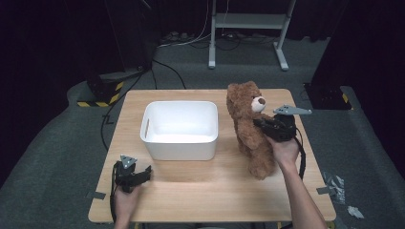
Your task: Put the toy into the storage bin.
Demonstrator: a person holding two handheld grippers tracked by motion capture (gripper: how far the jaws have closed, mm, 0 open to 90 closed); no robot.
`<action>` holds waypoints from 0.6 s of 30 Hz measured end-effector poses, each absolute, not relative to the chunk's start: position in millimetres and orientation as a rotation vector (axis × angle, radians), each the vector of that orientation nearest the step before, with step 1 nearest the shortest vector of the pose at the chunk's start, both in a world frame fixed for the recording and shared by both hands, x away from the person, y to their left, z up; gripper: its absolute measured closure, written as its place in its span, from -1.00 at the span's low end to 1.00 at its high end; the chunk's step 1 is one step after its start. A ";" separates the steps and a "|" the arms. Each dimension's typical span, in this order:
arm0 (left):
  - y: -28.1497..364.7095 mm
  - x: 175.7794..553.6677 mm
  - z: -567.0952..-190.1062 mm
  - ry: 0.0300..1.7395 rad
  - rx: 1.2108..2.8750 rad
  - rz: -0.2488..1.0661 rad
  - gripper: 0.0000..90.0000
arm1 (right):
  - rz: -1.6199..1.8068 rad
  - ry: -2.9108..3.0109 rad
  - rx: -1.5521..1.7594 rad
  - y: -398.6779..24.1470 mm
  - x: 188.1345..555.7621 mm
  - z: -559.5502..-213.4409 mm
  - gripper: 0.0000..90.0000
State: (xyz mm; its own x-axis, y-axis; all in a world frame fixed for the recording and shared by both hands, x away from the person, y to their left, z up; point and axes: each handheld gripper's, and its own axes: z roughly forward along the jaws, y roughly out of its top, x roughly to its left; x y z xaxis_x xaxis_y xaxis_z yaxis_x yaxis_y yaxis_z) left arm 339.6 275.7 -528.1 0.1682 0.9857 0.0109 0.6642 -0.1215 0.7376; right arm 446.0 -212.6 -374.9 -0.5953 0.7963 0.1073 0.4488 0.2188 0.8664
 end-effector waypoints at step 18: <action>275.7 339.6 -528.1 1.558 1.856 0.698 -0.50 | 1.403 2.104 1.096 -208.1 428.1 -360.8 0.83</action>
State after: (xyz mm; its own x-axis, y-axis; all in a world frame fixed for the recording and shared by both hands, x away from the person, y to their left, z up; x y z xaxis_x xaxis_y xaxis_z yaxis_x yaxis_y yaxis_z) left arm 339.6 275.7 -528.1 0.1682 0.9857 0.0109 0.6640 -0.1215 0.7378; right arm 428.1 -208.1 -360.8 -0.6215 0.7766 0.1029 0.3936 0.1960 0.8981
